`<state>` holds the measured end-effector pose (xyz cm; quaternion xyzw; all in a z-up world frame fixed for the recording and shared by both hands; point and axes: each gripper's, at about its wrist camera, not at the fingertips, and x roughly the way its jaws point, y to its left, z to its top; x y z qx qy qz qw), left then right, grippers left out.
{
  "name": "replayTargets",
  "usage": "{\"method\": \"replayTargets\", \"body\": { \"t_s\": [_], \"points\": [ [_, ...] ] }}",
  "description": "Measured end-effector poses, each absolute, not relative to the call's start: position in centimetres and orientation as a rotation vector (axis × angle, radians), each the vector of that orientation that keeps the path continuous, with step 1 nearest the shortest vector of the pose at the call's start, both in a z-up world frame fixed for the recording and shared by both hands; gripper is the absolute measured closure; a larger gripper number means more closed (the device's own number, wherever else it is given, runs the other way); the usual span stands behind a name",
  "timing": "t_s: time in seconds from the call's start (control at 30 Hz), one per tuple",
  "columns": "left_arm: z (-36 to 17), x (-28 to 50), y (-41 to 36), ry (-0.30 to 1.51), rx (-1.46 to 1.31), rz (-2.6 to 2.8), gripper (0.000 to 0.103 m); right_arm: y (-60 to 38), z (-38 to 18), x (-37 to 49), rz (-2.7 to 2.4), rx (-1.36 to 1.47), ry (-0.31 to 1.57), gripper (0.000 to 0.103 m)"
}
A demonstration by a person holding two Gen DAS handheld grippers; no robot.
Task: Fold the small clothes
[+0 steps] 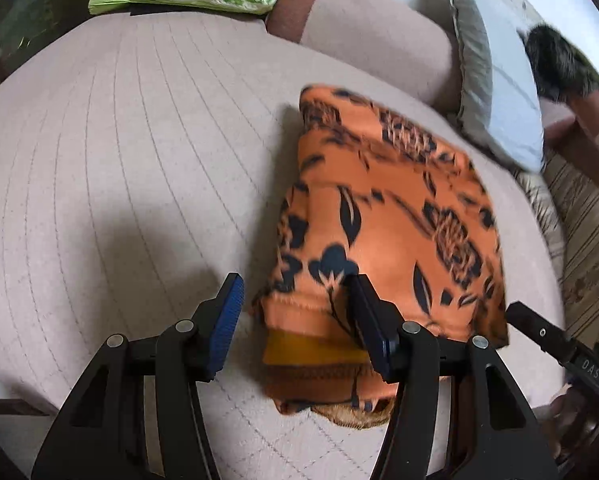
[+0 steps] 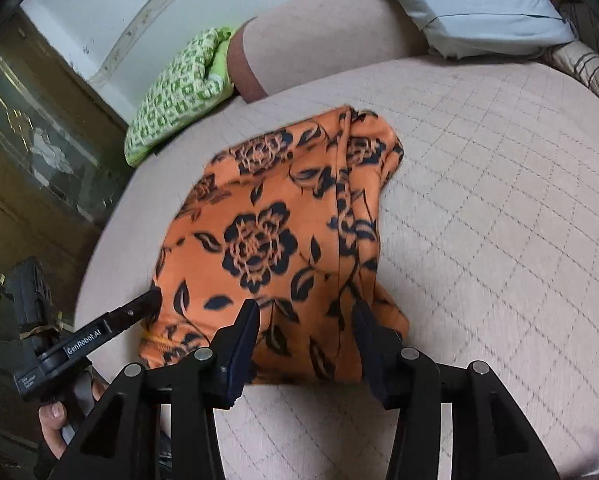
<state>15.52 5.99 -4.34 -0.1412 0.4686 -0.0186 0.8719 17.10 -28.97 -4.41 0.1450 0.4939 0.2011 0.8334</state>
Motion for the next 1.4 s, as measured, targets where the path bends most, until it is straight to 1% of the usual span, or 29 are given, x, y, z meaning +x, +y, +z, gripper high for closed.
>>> {"method": "replayTargets", "body": {
  "t_s": [0.07,0.1,0.13,0.17,0.2,0.23,0.27,0.33,0.4,0.47,0.53,0.6,0.63,0.67,0.7,0.73,0.77,0.83,0.87,0.93,1.0,1.1,1.4],
  "points": [
    [-4.6,15.6,5.7,0.975,-0.291,-0.03,0.045,-28.8,-5.4,17.0,0.387,0.265,1.074,0.064],
    [-4.7,15.6,6.0,0.977,-0.302,-0.034,0.045,-28.9,-6.2,17.1,0.378,0.261,1.103,0.075],
    [-4.8,15.6,6.2,0.979,-0.324,-0.045,0.049,-29.0,-6.8,17.3,0.374,0.267,1.121,0.077],
    [-4.8,15.5,6.3,0.979,-0.336,-0.057,0.064,-29.2,-6.8,17.3,0.375,0.274,1.117,0.08],
    [-4.6,15.4,6.2,0.985,-0.345,-0.081,0.074,-29.4,-6.4,17.2,0.369,0.269,1.103,0.09],
    [-4.1,14.9,6.1,0.983,-0.346,-0.092,0.078,-29.6,-6.1,17.1,0.367,0.268,1.097,0.092],
    [-3.5,14.1,6.0,0.958,-0.336,-0.087,0.086,-29.8,-5.7,17.0,0.371,0.282,1.099,0.093],
    [-3.8,13.1,5.8,0.947,-0.307,-0.072,0.087,-30.3,-5.1,16.6,0.35,0.283,1.088,0.095],
    [-4.7,13.7,5.7,0.979,-0.283,-0.045,0.087,-30.4,-6.2,16.7,0.332,0.283,1.128,0.095],
    [-4.6,13.9,5.1,0.963,-0.23,-0.02,0.087,-30.4,-7.5,17.1,0.329,0.303,1.162,0.095],
    [-4.4,13.6,4.3,0.937,-0.168,0.001,0.087,-30.1,-7.4,17.2,0.328,0.278,1.143,0.095],
    [-4.3,13.2,3.8,0.916,-0.122,0.025,0.083,-30.1,-7.2,17.0,0.326,0.261,1.133,0.095],
    [-4.3,13.0,3.7,0.911,-0.104,0.043,0.076,-30.2,-7.3,16.8,0.329,0.267,1.132,0.095],
    [-4.3,12.8,3.8,0.907,-0.095,0.063,0.065,-30.4,-7.5,16.8,0.331,0.283,1.133,0.095],
    [-4.3,12.6,3.9,0.902,-0.092,0.085,0.059,-30.7,-7.6,16.7,0.334,0.304,1.136,0.093],
    [-4.3,12.6,4.1,0.899,-0.096,0.094,0.049,-30.9,-7.6,16.6,0.34,0.321,1.141,0.092],
    [-4.2,12.4,4.3,0.896,-0.112,0.095,0.047,-30.9,-7.6,16.5,0.341,0.328,1.145,0.092],
    [-4.3,12.3,4.8,0.903,-0.155,0.081,0.047,-30.6,-7.4,16.2,0.337,0.31,1.145,0.089],
    [-4.3,12.2,5.0,0.906,-0.172,0.081,0.047,-30.5,-7.3,16.1,0.324,0.296,1.146,0.086],
    [-4.2,12.0,5.0,0.904,-0.188,0.084,0.047,-30.2,-7.2,15.5,0.295,0.271,1.144,0.074],
    [-4.1,11.8,4.6,0.898,-0.18,0.09,0.047,-29.8,-7.2,15.1,0.287,0.258,1.15,0.07],
    [-4.0,11.2,3.8,0.883,-0.137,0.098,0.047,-29.3,-7.0,14.8,0.282,0.228,1.156,0.068],
    [-2.9,9.9,1.0,0.791,0.007,0.084,0.047,-28.6,-5.3,13.0,0.199,0.131,1.109,0.067]
  ]
}}
